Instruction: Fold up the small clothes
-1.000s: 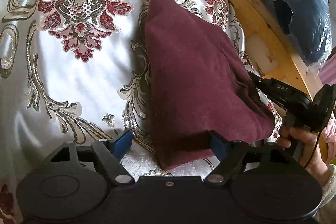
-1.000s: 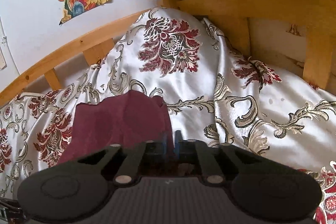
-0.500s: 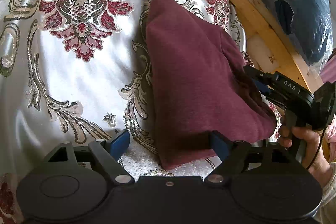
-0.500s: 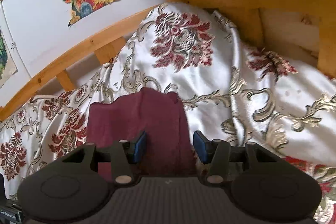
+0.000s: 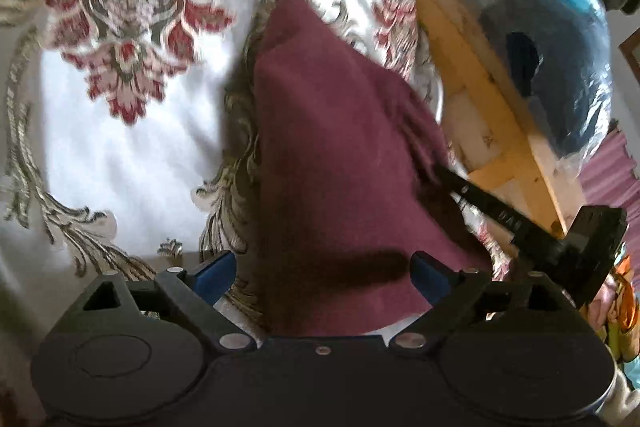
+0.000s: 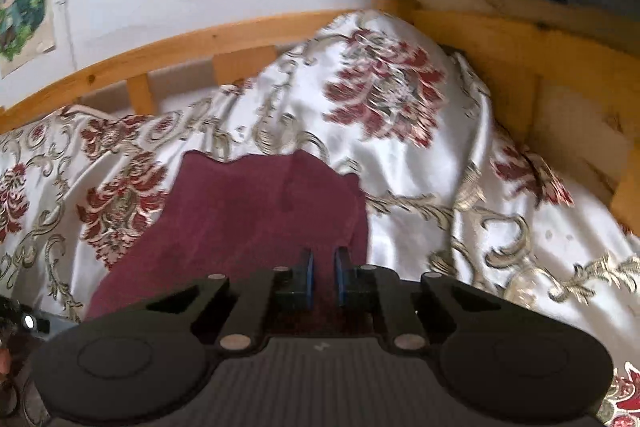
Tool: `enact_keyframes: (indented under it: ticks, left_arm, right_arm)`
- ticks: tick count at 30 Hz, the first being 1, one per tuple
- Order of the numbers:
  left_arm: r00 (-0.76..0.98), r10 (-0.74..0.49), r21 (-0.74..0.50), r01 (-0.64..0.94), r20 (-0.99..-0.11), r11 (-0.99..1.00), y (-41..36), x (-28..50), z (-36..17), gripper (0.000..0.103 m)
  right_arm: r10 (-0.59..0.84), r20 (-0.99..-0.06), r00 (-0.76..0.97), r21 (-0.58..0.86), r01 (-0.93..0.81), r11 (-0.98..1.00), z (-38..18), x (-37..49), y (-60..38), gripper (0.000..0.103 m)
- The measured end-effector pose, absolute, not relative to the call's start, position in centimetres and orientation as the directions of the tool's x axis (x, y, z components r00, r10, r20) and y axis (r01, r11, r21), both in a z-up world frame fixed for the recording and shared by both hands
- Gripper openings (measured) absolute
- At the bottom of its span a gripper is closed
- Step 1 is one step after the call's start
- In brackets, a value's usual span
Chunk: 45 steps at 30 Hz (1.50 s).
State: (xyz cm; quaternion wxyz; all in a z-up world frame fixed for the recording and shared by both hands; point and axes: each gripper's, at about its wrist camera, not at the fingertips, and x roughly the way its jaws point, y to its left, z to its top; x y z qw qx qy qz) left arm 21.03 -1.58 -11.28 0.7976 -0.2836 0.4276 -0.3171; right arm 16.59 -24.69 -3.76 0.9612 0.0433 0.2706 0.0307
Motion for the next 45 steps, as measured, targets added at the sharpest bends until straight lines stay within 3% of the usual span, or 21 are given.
enact_keyframes:
  ticks: [1, 2, 3, 5, 6, 9, 16, 19, 24, 27, 45]
  left_arm:
    - [0.425, -0.751, -0.723, 0.266, -0.505, 0.637, -1.7, 21.1, -11.6, 0.094]
    - [0.428, -0.757, -0.725, 0.276, -0.495, 0.63, -1.7, 21.0, -11.7, 0.094]
    - [0.427, -0.762, -0.726, 0.287, -0.487, 0.625, -1.7, 20.9, -11.8, 0.094]
    - [0.419, -0.771, -0.732, 0.294, -0.479, 0.615, -1.7, 21.0, -11.8, 0.094]
    - [0.415, -0.778, -0.741, 0.293, -0.471, 0.605, -1.7, 21.1, -11.9, 0.095]
    - [0.401, -0.8, -0.759, 0.305, -0.446, 0.575, -1.7, 21.1, -12.2, 0.097]
    - [0.368, -0.839, -0.776, 0.35, -0.401, 0.525, -2.4, 21.3, -12.6, 0.101]
    - [0.36, -0.838, -0.776, 0.346, -0.409, 0.527, -2.5, 21.4, -12.7, 0.101]
    - [0.35, -0.831, -0.762, 0.352, -0.432, 0.544, -2.9, 21.5, -12.6, 0.096]
    - [0.345, -0.826, -0.751, 0.358, -0.446, 0.555, -3.4, 21.4, -12.6, 0.09]
    - [0.341, -0.819, -0.757, 0.329, -0.462, 0.564, -2.9, 21.8, -13.0, 0.086]
  right_arm:
    - [0.094, -0.523, 0.847, 0.116, -0.038, 0.992, -3.8, 16.8, -25.3, 0.024]
    - [0.114, -0.519, 0.847, 0.138, -0.049, 0.989, -3.8, 17.0, -25.8, 0.037]
    - [0.135, -0.51, 0.85, 0.157, -0.063, 0.986, -3.6, 17.1, -26.3, 0.056]
    - [0.18, -0.487, 0.855, 0.184, -0.102, 0.978, -3.1, 17.6, -26.9, 0.073]
    - [0.208, -0.476, 0.854, 0.2, -0.125, 0.972, -2.9, 18.1, -27.1, 0.08]
    - [0.269, -0.477, 0.837, 0.241, -0.17, 0.956, -2.6, 20.8, -27.6, 0.087]
    - [0.353, -0.541, 0.764, 0.381, -0.151, 0.912, -5.0, 28.2, -29.3, 0.085]
    - [0.321, -0.564, 0.761, 0.321, -0.157, 0.934, -5.8, 28.2, -28.3, 0.083]
    - [0.245, -0.572, 0.783, 0.213, -0.147, 0.966, -6.1, 26.0, -26.4, 0.06]
    - [0.232, -0.573, 0.786, 0.203, -0.138, 0.969, -6.0, 25.1, -25.8, 0.052]
    - [0.321, -0.525, 0.788, 0.458, -0.055, 0.887, -7.0, 25.0, -28.7, 0.055]
